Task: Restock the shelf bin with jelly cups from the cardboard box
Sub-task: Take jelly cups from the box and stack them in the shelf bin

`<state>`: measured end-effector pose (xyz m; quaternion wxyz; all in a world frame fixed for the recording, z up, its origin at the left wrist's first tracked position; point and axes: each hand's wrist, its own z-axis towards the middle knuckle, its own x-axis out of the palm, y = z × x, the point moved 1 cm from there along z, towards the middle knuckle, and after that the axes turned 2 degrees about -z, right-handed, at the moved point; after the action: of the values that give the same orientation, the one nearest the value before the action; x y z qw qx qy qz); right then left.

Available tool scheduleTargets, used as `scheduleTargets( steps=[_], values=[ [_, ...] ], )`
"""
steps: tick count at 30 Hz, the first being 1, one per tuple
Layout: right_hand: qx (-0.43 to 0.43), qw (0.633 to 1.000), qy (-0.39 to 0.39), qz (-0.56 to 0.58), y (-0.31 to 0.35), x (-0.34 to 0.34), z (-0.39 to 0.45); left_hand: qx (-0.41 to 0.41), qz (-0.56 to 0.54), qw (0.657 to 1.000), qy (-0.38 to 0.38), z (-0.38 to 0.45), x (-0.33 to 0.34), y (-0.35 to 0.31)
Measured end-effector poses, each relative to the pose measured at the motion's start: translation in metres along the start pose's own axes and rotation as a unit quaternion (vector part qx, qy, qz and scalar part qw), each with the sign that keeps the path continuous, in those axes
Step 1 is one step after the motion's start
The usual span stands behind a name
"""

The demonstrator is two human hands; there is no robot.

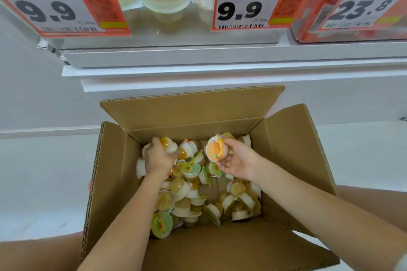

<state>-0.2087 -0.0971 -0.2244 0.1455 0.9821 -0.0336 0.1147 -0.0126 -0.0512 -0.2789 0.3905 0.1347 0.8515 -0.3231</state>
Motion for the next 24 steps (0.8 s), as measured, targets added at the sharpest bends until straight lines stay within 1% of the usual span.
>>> scheduleTargets(
  steps=[3, 5, 6, 7, 8, 9, 10, 11, 12, 13, 17, 22, 24],
  values=[
    [0.010, 1.000, -0.009, 0.010, -0.002, -0.004, 0.011, -0.005, -0.012, 1.000, -0.019, 0.011, 0.004, 0.004],
    [0.013, 1.000, -0.014, 0.015, -0.003, -0.006, 0.014, -0.010, -0.049, 0.999, -0.017, 0.014, 0.000, 0.006],
    [0.013, 1.000, -0.013, 0.019, -0.003, -0.007, 0.015, -0.030, -0.101, 0.994, -0.004, 0.013, -0.003, 0.005],
    [0.014, 0.999, -0.012, 0.026, -0.003, -0.008, 0.014, -0.070, -0.191, 0.979, 0.019, 0.011, -0.007, 0.004],
    [0.015, 0.999, -0.008, 0.036, -0.004, -0.008, 0.012, -0.134, -0.318, 0.937, 0.061, 0.005, -0.013, 0.001],
    [0.015, 0.999, -0.005, 0.045, -0.004, -0.008, 0.009, -0.191, -0.454, 0.863, 0.115, -0.002, -0.018, -0.002],
    [0.012, 0.999, -0.002, 0.053, -0.003, -0.006, 0.006, -0.229, -0.555, 0.783, 0.163, -0.009, -0.025, -0.004],
    [0.008, 0.998, 0.002, 0.060, -0.003, -0.004, 0.001, -0.247, -0.616, 0.722, 0.197, -0.016, -0.032, -0.003],
    [0.001, 0.998, 0.006, 0.067, -0.002, -0.001, -0.003, -0.253, -0.643, 0.689, 0.219, -0.022, -0.038, -0.003],
    [-0.006, 0.997, 0.011, 0.071, -0.002, 0.002, -0.008, -0.253, -0.652, 0.676, 0.232, -0.028, -0.042, -0.001],
    [-0.028, 0.997, 0.033, 0.058, -0.005, 0.008, -0.029, -0.245, -0.611, 0.705, 0.265, -0.047, -0.047, 0.006],
    [-0.050, 0.997, 0.052, 0.040, -0.009, 0.003, -0.048, -0.224, -0.606, 0.708, 0.285, -0.067, -0.046, 0.001],
    [-0.106, 0.992, 0.066, 0.000, -0.013, 0.007, -0.055, -0.203, -0.598, 0.712, 0.307, -0.078, -0.052, -0.011]
  ],
)
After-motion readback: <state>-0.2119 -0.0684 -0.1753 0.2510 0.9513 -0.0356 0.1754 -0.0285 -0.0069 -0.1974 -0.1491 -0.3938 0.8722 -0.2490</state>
